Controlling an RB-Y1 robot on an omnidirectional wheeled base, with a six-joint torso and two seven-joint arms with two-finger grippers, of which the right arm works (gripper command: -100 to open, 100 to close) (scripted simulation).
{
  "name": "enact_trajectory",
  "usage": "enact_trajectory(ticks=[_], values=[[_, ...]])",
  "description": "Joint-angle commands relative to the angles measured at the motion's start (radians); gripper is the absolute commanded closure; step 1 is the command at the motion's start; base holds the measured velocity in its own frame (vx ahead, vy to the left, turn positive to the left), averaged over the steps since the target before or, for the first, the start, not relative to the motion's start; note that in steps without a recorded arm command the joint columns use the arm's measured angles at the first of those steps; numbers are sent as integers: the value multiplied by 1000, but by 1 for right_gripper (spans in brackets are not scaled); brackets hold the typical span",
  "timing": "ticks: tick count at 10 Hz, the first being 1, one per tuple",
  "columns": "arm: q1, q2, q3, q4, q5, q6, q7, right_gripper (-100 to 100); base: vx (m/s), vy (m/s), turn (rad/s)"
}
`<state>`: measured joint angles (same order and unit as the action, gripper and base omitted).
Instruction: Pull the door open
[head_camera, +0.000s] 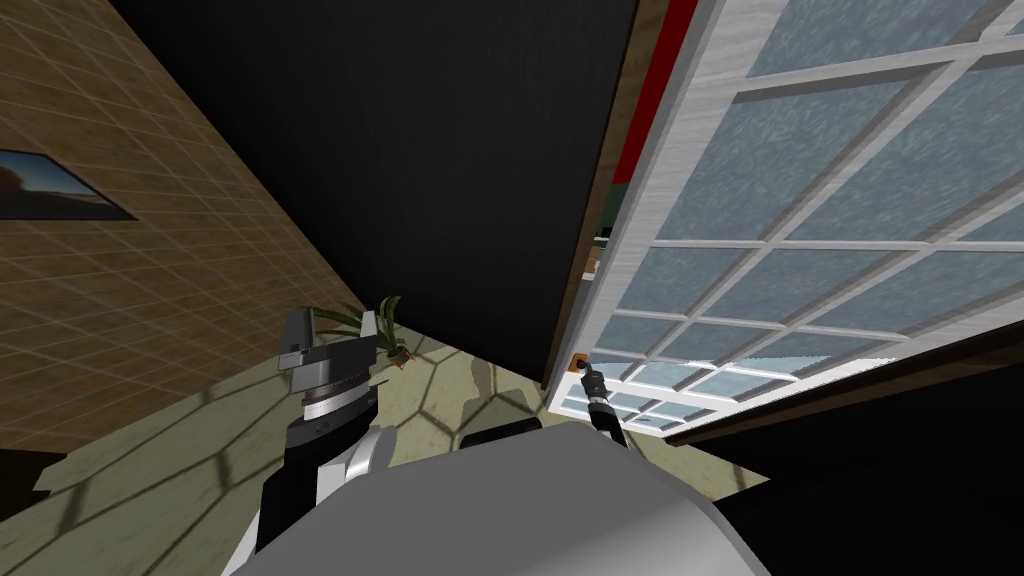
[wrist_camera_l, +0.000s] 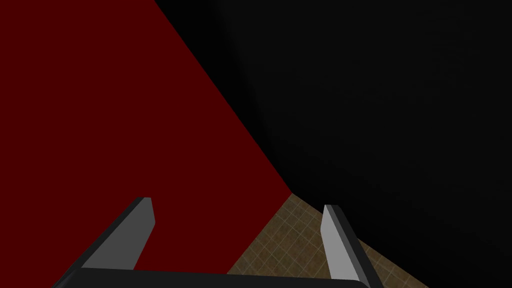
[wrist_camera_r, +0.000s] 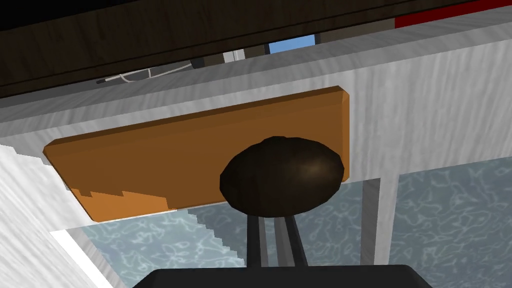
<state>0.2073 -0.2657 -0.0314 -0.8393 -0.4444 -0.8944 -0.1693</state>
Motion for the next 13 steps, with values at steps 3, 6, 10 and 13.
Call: enact_trajectory(ticks=[3,6,10,13], values=[[-3,6,23,-7,-34,0,-82,-100,-51,-20,16],[-2,7,51,-20,-77,-5,-170,-100,-57,5,42],[-2,7,75,-30,-112,-9,-255,-100,-49,-14,27],[-1,8,102,-42,-152,-14,-336,-100,-55,-9,32]])
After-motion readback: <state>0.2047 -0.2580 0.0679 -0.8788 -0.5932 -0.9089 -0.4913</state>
